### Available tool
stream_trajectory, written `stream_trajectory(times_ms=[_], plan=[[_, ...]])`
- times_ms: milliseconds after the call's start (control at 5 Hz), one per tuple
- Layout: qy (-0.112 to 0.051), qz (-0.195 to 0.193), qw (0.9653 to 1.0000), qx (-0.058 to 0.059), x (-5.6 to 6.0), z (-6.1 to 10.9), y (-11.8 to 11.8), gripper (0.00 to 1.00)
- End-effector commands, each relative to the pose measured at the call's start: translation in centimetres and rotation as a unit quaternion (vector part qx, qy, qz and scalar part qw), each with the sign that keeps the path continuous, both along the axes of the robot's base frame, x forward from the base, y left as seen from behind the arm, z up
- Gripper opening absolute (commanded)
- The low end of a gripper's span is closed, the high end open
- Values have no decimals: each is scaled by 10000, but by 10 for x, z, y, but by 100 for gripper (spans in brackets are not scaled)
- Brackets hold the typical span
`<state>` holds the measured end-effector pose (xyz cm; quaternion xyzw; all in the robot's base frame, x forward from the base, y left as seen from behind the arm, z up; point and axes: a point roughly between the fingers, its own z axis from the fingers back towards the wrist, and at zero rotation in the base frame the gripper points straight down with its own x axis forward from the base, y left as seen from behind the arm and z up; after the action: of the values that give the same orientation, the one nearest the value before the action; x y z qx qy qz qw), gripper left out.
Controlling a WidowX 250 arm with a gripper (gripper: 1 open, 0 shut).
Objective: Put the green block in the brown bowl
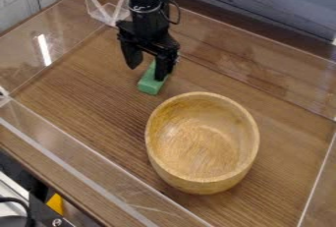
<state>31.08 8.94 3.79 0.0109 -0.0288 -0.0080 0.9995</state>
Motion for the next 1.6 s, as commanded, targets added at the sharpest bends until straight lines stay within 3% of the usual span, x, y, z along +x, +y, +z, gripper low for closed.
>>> stream_trajectory(times_ms=[0, 600, 800, 1200, 1400], plan=[[-279, -207, 9994, 61, 8, 22, -5, 100], [-343, -871, 9956, 6, -4, 54, -13, 100], [-357, -821, 9960, -14, -1, 38, -15, 100], [-286, -1261, 9916, -19, -7, -1, -24, 100], [-291, -1028, 9943, -58, -13, 7, -41, 0]])
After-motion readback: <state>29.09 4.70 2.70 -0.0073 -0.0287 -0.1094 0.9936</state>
